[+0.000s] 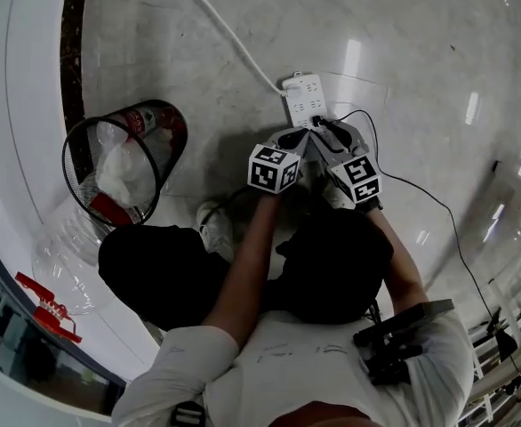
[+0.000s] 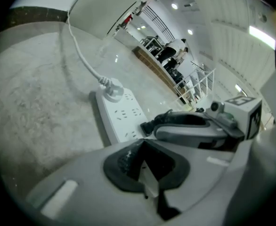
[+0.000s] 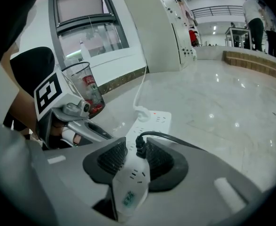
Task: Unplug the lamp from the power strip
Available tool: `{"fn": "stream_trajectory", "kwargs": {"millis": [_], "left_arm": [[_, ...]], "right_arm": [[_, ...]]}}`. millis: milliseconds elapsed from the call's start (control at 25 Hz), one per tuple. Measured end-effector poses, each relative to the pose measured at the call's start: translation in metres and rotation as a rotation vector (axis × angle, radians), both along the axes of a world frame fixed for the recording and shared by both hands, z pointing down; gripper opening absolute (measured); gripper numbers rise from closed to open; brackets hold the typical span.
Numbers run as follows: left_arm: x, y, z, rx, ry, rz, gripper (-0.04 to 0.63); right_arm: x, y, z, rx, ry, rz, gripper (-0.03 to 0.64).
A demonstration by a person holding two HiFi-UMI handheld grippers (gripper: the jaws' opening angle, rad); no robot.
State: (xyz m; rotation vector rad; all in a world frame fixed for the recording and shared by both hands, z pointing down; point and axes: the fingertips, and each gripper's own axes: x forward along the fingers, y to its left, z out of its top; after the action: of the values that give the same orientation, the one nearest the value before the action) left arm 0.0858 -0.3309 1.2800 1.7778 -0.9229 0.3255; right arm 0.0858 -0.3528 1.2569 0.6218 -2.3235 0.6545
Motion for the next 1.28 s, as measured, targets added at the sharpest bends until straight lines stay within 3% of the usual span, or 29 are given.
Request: {"fn": "stream_trajectory", "kwargs": {"millis": [160,640,960,1080,1200,1280], "left_arm": [[-0.002,-0.004,-0.001,-0.031,0.044,-0.025,0.000],[-0.004,-0.005,0.000,-0.087,0.065,-0.026,-0.002],[-0.001,-0.011,-0.002,-0.087,0.099,-0.052,-0.002],[0.000,-0.011,-0.003,-0.104,0.122,-0.049,-0.002],[0.006,-0.012,-0.003,-0.092,0.082,-0.010,-0.002],[0.008,-0.013,-0.003,-0.067,0.031,-0.001,-0.002]], "right_arm": [[-0.003,-0.013,0.007,0.026,-0.017,0.059,0.091],[-0.001,-0.015,-0.002,0.030,-0.011,0.064,0.058],[-0.002,-0.015,-0.008,0.067,0.029,-0.006,0.057],[-0.003,-0.015,-0.016,0.078,-0.006,-0.016,0.057],[-0.017,-0.026,-0.049,0.124,-0.104,-0.007,0.054],[-0.019,-0.047,-0.058,0.136,-0.128,0.054,0.054]]}}
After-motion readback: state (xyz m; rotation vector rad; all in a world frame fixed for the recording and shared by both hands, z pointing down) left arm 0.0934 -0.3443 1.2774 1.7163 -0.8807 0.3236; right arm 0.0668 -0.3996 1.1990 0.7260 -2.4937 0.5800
